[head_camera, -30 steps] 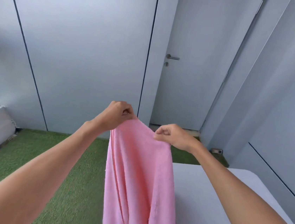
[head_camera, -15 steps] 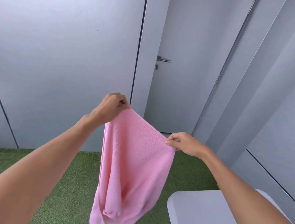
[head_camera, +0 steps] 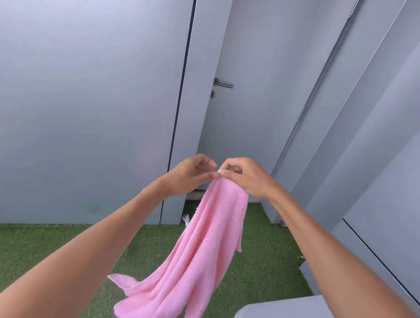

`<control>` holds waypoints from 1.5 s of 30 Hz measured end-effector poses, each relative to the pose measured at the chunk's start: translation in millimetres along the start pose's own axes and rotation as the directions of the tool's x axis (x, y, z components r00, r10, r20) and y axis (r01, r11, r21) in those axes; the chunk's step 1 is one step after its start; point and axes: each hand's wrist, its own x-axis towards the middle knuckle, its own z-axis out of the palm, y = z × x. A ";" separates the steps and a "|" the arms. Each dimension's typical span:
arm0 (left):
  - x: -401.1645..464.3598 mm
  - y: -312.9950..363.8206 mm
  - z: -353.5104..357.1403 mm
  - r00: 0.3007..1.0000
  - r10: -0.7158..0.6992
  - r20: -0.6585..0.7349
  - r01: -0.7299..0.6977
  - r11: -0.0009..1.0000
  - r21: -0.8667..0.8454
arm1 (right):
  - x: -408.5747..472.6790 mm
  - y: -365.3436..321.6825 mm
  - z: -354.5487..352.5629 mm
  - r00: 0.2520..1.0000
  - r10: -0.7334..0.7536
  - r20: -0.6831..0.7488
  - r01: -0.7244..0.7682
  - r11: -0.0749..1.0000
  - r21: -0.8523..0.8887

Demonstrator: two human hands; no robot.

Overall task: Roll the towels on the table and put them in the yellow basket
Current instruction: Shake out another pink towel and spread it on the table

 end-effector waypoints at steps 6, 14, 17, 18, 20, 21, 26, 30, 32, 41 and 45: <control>38.5 -1.5 16.4 1.000 -0.018 0.021 0.018 1.000 -0.017 | 8.4 21.2 -29.3 0.997 0.044 -0.058 -0.038 0.994 0.102; 59.1 1.1 -4.3 0.994 0.010 -0.106 -0.015 0.999 -0.046 | -49.4 119.8 -21.2 0.921 0.316 0.226 -0.337 0.940 0.060; 59.2 -14.8 -19.4 0.986 -0.031 -0.164 0.033 0.999 0.010 | -65.5 137.5 -34.0 0.909 0.376 0.180 -0.395 0.915 0.079; 58.6 -21.1 -23.4 0.982 -0.046 -0.183 0.051 0.999 0.021 | -68.2 138.8 -40.3 0.912 0.380 0.156 -0.397 0.913 0.096; 54.9 -33.6 -24.3 0.978 -0.092 -0.189 0.107 0.992 0.070 | -68.4 136.3 -48.9 0.926 0.370 0.073 -0.377 0.917 0.128; 52.5 -39.6 -20.8 0.979 -0.107 -0.176 0.127 0.986 0.107 | -65.2 130.7 -52.3 0.938 0.347 0.024 -0.347 0.929 0.133; 48.0 -47.9 26.1 0.994 -0.095 0.059 0.089 0.991 0.102 | -24.4 82.0 -60.3 0.988 0.149 0.032 -0.150 0.988 0.036; 58.6 -22.0 55.0 0.978 -0.030 0.208 0.042 0.998 -0.054 | -2.1 54.9 -46.2 0.977 0.043 0.207 0.007 0.972 -0.236; 59.3 -22.2 52.7 0.975 -0.053 0.217 0.080 0.990 -0.115 | -4.8 53.8 -47.2 0.981 0.060 0.186 -0.035 0.990 -0.137; 57.3 -24.3 30.6 0.999 -0.037 0.014 0.038 0.989 -0.144 | -44.8 91.0 -72.2 0.923 0.295 0.245 -0.299 0.954 -0.021; 49.7 -31.2 21.9 0.999 -0.040 0.024 0.042 0.996 -0.081 | -62.3 111.2 -66.9 0.937 0.323 0.137 -0.344 0.920 0.189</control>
